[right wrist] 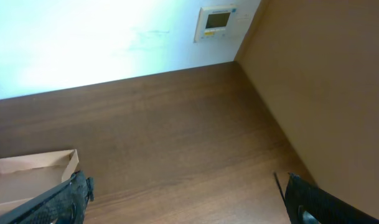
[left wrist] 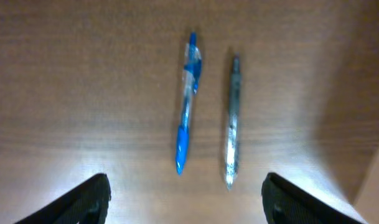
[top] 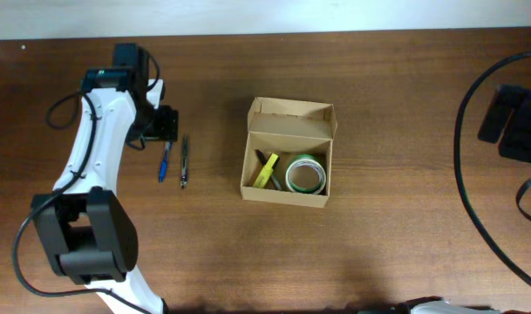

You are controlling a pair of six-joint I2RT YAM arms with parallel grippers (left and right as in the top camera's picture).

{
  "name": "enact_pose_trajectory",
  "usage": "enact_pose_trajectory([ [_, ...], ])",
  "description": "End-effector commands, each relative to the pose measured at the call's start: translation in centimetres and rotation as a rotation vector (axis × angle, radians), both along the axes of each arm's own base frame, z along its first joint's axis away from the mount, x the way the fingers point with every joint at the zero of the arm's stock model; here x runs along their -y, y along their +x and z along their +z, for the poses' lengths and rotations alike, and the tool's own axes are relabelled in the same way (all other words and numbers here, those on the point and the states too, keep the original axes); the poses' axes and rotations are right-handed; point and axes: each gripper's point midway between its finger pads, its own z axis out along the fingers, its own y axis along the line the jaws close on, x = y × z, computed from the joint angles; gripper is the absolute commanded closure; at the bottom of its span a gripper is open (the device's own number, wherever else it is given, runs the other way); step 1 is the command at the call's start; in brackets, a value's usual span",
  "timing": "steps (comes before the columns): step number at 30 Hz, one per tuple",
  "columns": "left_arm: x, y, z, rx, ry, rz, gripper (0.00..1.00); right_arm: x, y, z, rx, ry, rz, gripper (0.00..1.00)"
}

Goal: Pack container
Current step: 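Move the left gripper back over the blue pen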

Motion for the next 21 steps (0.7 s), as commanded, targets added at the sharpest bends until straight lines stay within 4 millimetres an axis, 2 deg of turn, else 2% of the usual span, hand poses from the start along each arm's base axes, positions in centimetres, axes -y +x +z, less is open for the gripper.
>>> enact_pose_trajectory([
  [1,-0.6,-0.5,-1.6,-0.012,-0.023,-0.071,0.22,0.0,0.0,-0.2,-0.009,0.009,0.0,0.01],
  [11,-0.7,-0.4,-7.3,-0.043,-0.044,-0.14,0.27,0.0,0.0,-0.2,-0.009,0.009,0.001,0.01],
  [21,-1.1,1.1,-9.8,-0.03,-0.022,-0.167,0.29,0.0,0.0,-0.3,-0.014,-0.002,0.009,0.01],
])
